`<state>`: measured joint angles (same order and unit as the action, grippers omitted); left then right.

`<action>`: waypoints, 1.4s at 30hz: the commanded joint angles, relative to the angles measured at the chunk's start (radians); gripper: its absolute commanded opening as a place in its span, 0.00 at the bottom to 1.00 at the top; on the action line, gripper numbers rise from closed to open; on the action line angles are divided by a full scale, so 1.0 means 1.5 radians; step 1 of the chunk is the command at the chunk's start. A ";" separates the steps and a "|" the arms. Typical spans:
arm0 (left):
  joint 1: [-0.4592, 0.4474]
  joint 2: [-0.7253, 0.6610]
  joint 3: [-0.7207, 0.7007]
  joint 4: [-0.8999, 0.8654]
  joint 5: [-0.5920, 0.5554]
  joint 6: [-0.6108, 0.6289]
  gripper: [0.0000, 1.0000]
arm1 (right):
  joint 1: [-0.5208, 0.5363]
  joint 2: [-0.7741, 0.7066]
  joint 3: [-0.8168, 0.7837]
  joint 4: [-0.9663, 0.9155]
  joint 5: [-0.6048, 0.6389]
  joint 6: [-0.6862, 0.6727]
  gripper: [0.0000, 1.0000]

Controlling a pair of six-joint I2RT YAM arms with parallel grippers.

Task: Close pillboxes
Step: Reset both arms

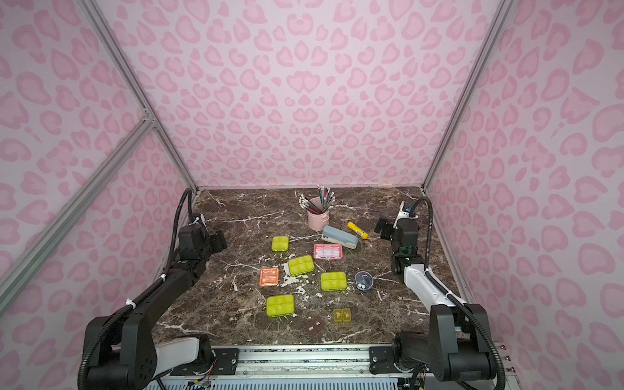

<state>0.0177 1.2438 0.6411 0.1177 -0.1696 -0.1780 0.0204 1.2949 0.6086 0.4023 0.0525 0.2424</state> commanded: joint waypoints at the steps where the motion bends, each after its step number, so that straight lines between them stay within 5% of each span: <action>1: 0.001 -0.005 -0.006 -0.007 -0.014 0.018 0.80 | -0.001 0.021 -0.030 0.057 0.006 -0.014 0.98; 14: 0.017 0.091 0.027 0.026 -0.007 0.069 0.80 | -0.052 0.162 -0.075 0.218 -0.016 -0.055 0.98; 42: -0.002 0.232 0.037 0.165 0.066 0.084 0.80 | -0.061 0.248 0.013 0.180 -0.063 -0.100 0.98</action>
<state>0.0170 1.5913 0.7025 0.2970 -0.0822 -0.0673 -0.0704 1.6581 0.6250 0.6743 -0.0452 0.0944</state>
